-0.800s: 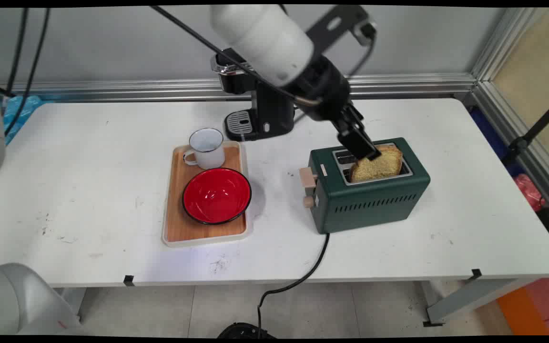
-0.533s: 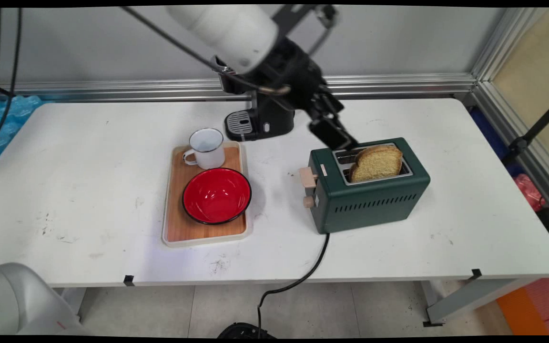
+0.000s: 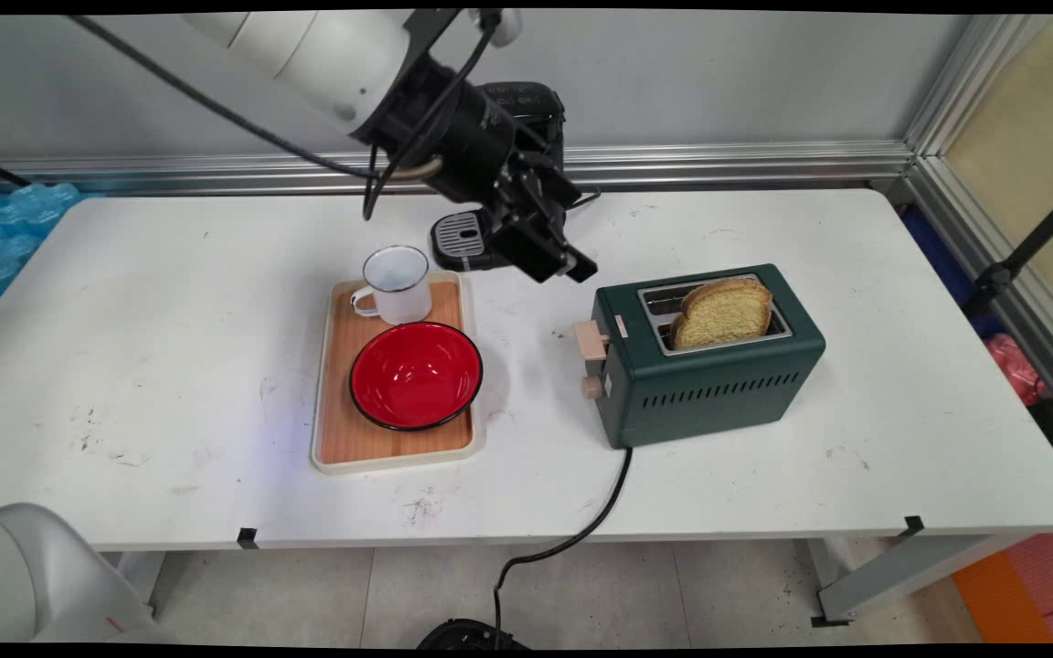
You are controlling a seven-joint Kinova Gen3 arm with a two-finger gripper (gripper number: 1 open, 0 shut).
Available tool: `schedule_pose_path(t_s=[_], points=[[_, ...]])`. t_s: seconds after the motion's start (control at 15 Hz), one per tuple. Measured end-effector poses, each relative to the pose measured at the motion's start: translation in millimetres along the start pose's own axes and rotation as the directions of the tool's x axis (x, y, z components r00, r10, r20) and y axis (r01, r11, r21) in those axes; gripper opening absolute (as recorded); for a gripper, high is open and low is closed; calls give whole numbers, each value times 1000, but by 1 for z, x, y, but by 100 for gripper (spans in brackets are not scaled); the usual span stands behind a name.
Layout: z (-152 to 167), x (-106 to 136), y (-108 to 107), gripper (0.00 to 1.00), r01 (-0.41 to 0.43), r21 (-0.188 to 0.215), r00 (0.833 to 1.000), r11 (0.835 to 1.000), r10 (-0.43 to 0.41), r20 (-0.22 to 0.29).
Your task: Press the toaster switch
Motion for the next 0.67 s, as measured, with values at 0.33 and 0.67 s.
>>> schedule_pose_path(t_s=[0.33,0.67], points=[[12,-15,7,100,-9,14,1000,1000,9,8],[33,-27,14,0,8,31,999,1000,-9,33]])
